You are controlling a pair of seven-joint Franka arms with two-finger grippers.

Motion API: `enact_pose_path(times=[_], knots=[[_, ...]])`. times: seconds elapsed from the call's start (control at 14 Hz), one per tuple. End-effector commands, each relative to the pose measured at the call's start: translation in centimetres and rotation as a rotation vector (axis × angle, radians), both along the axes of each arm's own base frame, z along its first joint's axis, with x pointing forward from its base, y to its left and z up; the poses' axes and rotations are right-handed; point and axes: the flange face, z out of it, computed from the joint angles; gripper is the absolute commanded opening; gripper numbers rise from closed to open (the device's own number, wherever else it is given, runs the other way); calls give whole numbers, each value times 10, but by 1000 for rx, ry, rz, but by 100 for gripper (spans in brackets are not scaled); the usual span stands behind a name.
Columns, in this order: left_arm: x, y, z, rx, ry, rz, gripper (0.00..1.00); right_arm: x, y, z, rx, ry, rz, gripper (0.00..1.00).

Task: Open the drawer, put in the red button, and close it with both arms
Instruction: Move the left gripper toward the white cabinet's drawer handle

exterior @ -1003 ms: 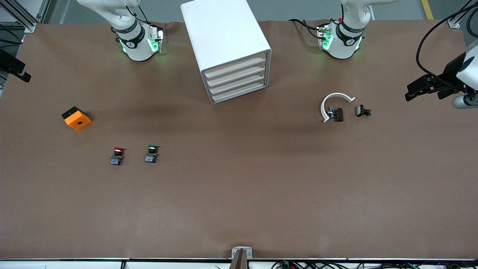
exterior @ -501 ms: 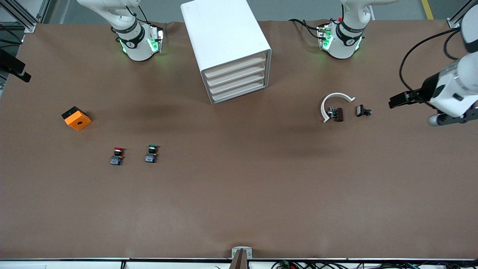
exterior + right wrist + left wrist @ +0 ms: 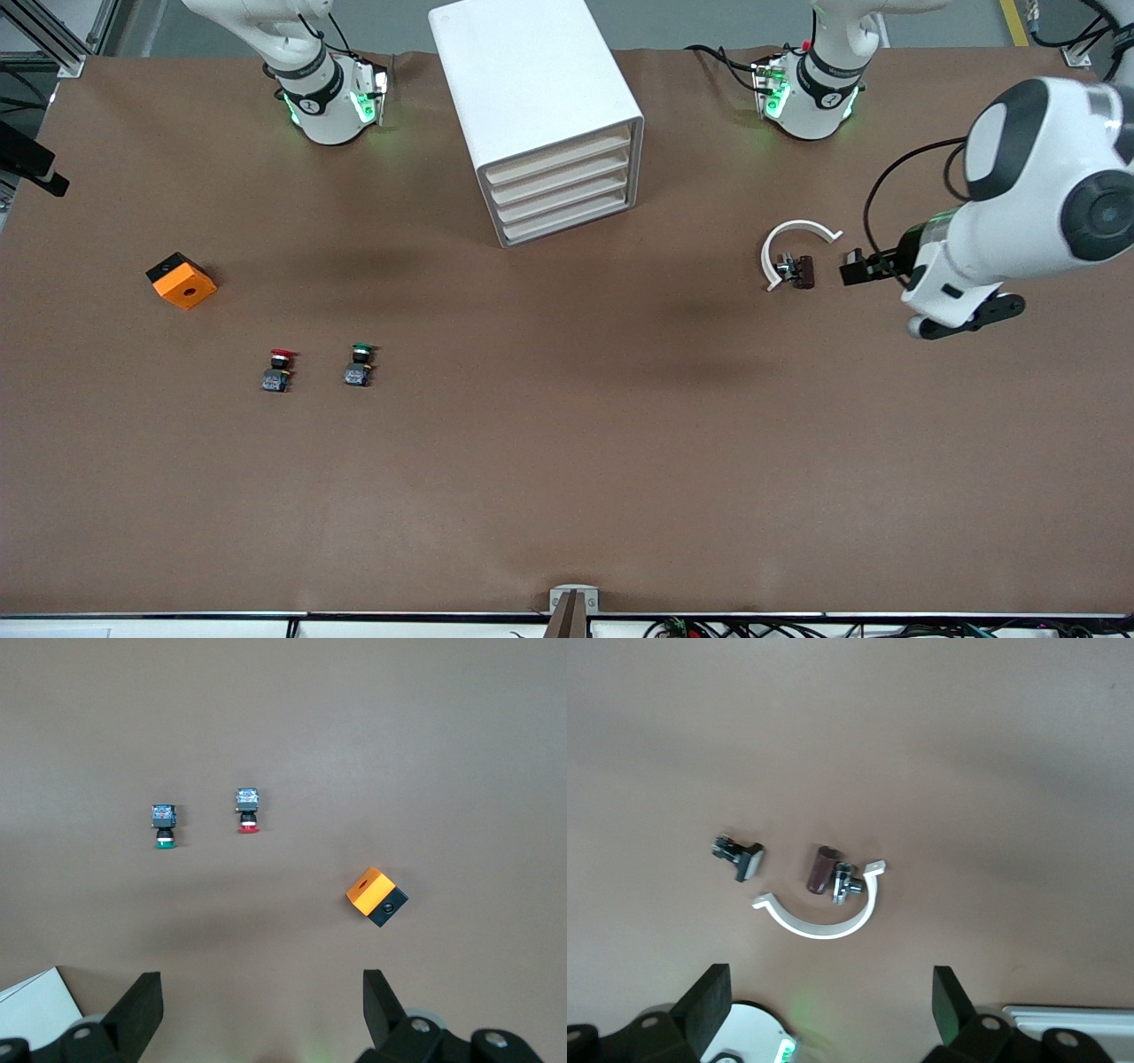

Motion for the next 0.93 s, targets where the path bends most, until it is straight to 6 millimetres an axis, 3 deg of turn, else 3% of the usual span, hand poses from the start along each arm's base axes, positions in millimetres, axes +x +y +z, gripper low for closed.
enact_pose_path(times=[0.0, 0.21, 0.29, 0.57, 0.72, 0.86], knots=[[4, -31, -26, 36, 16, 54, 100, 10, -4, -10, -4, 19, -12, 100], [4, -67, -57, 79, 37, 99, 100, 23, -6, -32, -8, 57, -12, 100], [4, -74, -64, 95, 43, 132, 100, 38, -8, -56, 10, 97, -6, 100], [-4, -119, -92, 170, 70, 251, 100, 50, -14, -59, 17, 70, 30, 100], [-11, -143, -111, 206, 113, 319, 100, 67, -17, -92, 20, 118, 28, 100], [-16, -161, -128, 216, 171, 395, 100, 74, -18, -102, 7, 136, 31, 100]])
